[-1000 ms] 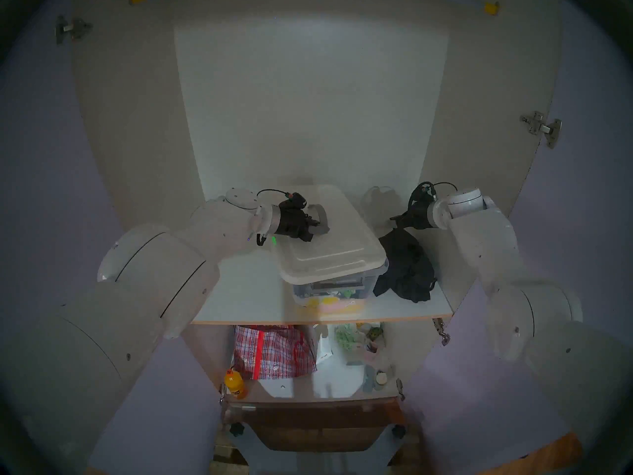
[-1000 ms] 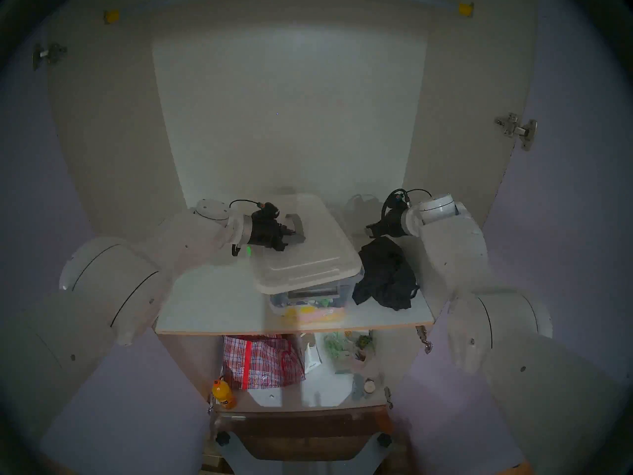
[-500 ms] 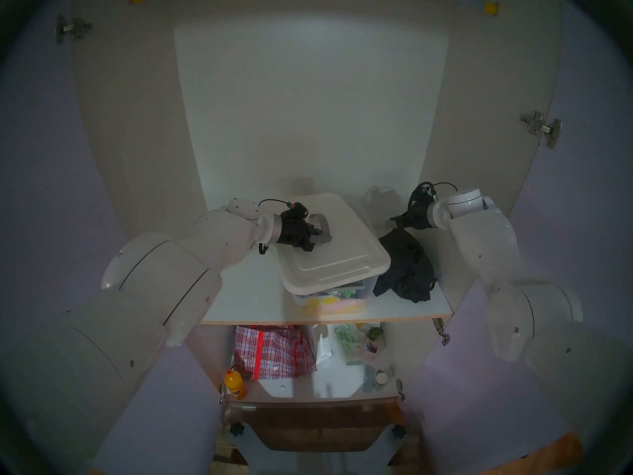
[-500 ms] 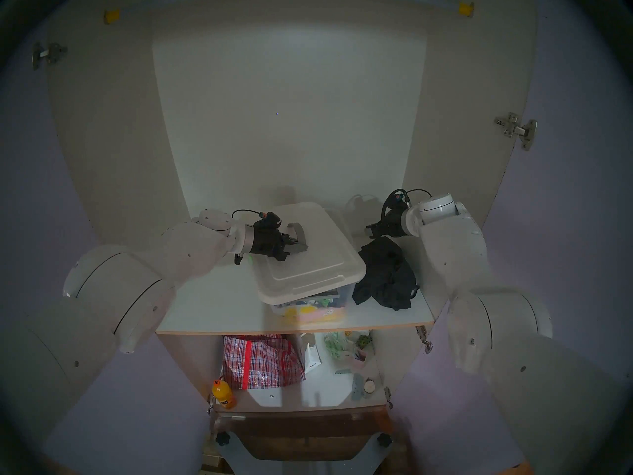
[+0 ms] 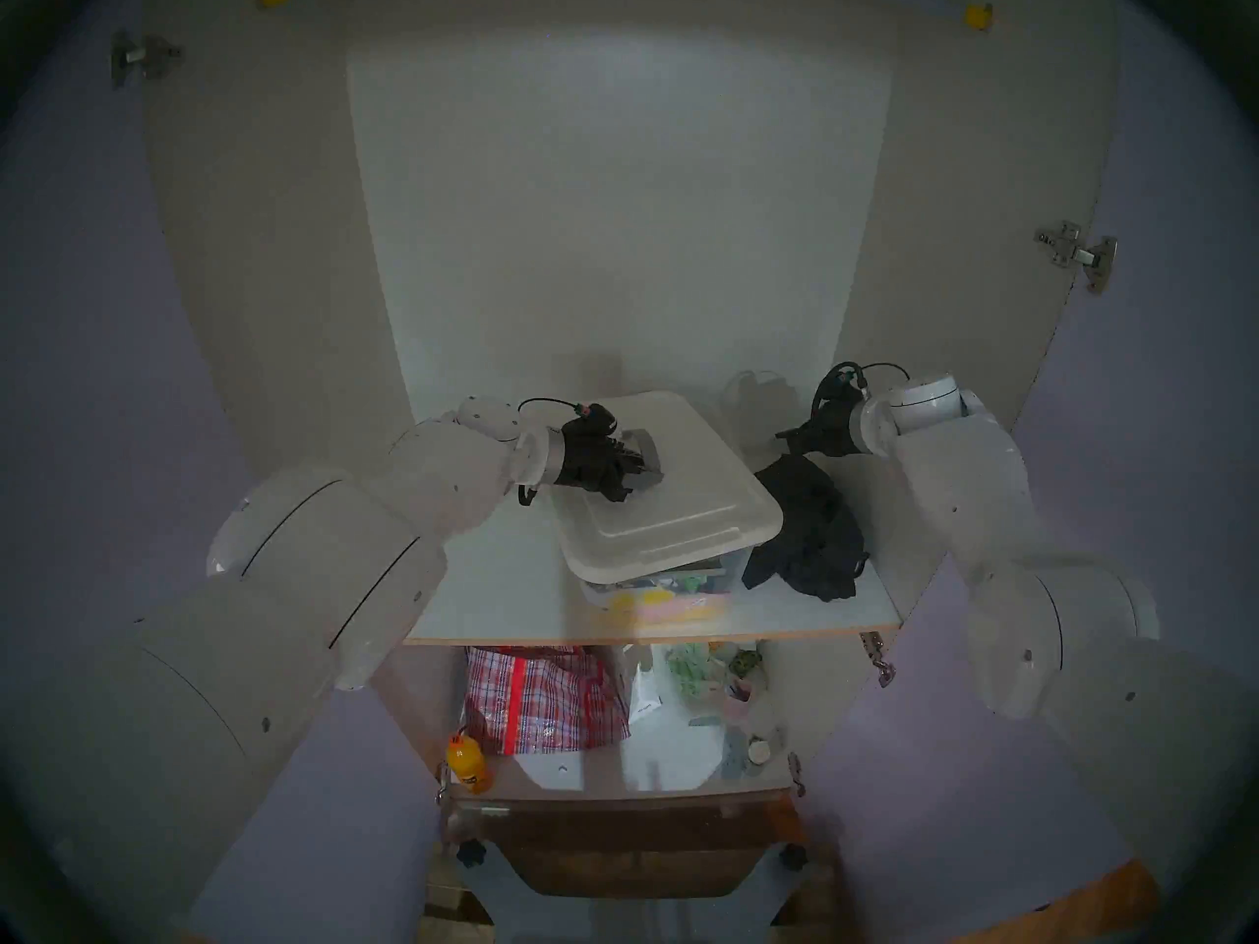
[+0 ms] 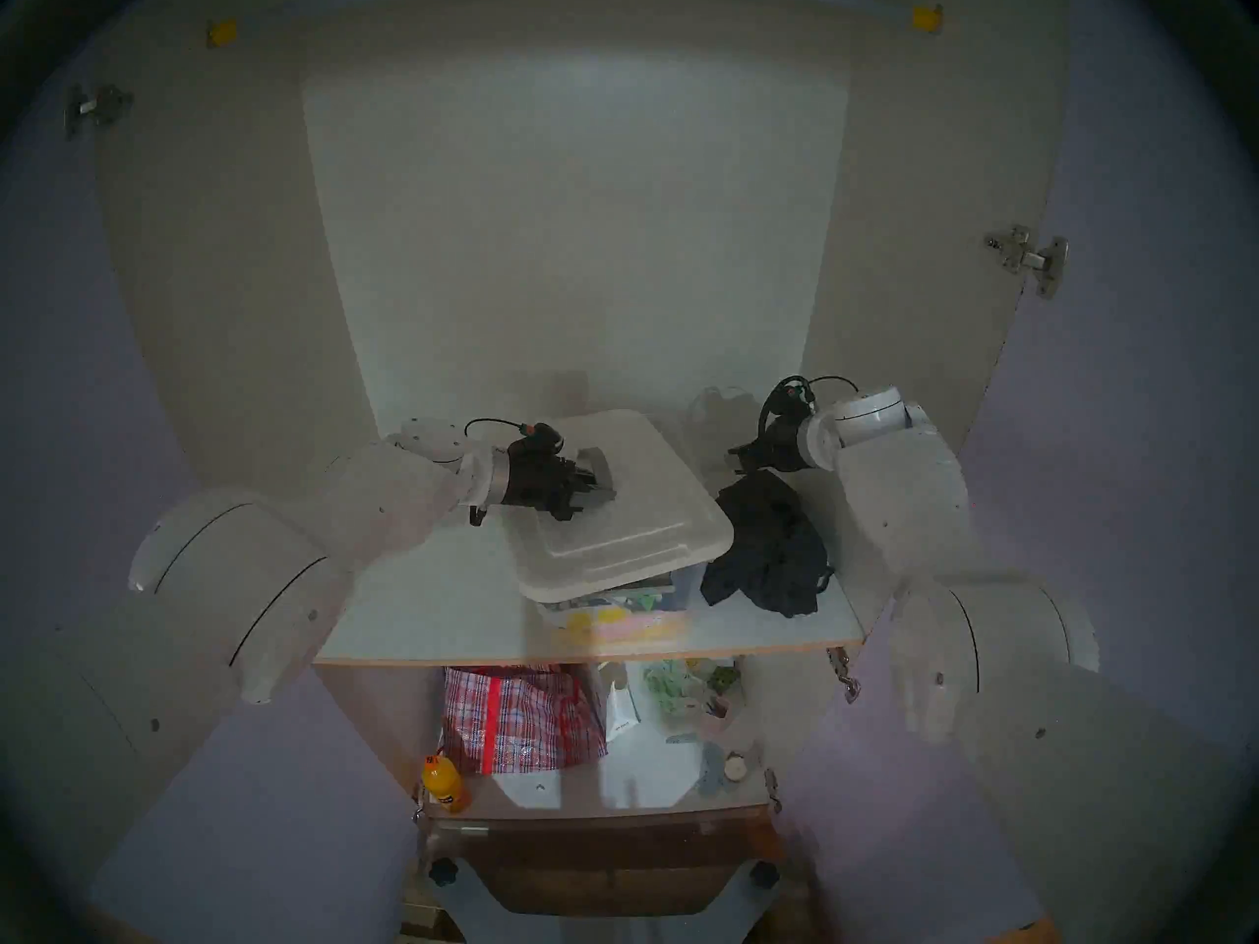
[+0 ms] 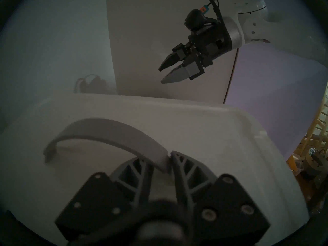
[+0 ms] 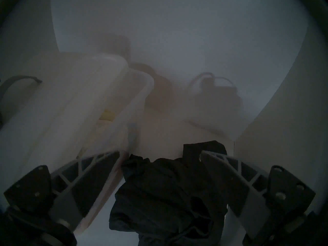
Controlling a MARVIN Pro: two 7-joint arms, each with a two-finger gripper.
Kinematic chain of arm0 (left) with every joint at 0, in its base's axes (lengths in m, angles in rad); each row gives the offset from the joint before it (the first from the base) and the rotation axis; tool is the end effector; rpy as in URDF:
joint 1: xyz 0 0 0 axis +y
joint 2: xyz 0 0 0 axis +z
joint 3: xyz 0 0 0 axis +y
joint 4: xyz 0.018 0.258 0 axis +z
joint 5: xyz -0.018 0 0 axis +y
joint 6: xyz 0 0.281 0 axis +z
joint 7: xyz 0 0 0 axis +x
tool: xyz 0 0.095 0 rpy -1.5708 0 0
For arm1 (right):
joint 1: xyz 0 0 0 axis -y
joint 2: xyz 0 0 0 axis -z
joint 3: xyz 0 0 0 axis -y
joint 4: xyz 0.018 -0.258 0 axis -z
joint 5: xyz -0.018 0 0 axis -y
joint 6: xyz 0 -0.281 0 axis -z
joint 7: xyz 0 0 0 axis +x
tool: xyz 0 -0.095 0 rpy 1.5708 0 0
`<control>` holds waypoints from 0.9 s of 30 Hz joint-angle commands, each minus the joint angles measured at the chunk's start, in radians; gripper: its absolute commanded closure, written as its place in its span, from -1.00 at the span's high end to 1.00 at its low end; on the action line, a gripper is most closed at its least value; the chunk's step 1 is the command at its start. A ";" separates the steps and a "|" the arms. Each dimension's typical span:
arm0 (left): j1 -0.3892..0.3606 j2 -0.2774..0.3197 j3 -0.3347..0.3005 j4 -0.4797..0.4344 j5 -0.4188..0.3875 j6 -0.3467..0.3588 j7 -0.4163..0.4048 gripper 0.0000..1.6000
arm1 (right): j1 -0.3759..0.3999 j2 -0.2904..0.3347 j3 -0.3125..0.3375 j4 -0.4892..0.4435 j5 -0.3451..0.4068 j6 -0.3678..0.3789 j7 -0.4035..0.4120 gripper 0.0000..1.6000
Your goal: Take clothing out of the storage bin and put the lid back on the bin
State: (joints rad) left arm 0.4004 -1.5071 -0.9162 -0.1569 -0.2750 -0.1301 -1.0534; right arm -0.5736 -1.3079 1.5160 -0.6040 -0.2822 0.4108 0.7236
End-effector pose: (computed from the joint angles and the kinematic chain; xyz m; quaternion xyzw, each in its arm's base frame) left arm 0.5455 -0.0729 -0.2140 0.6864 -0.4681 0.4728 0.2937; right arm 0.5695 -0.0912 -0.1776 -0.8455 -0.2330 -0.4772 0.0555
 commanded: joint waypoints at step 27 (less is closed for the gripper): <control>-0.063 0.031 -0.026 -0.035 0.002 -0.144 -0.006 1.00 | 0.037 -0.002 0.003 -0.021 0.003 -0.012 0.000 1.00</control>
State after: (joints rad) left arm 0.3785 -1.4721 -0.9334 -0.1710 -0.2661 -0.2412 -1.0466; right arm -0.5724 -1.3081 1.5161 -0.6037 -0.2826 0.4106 0.7236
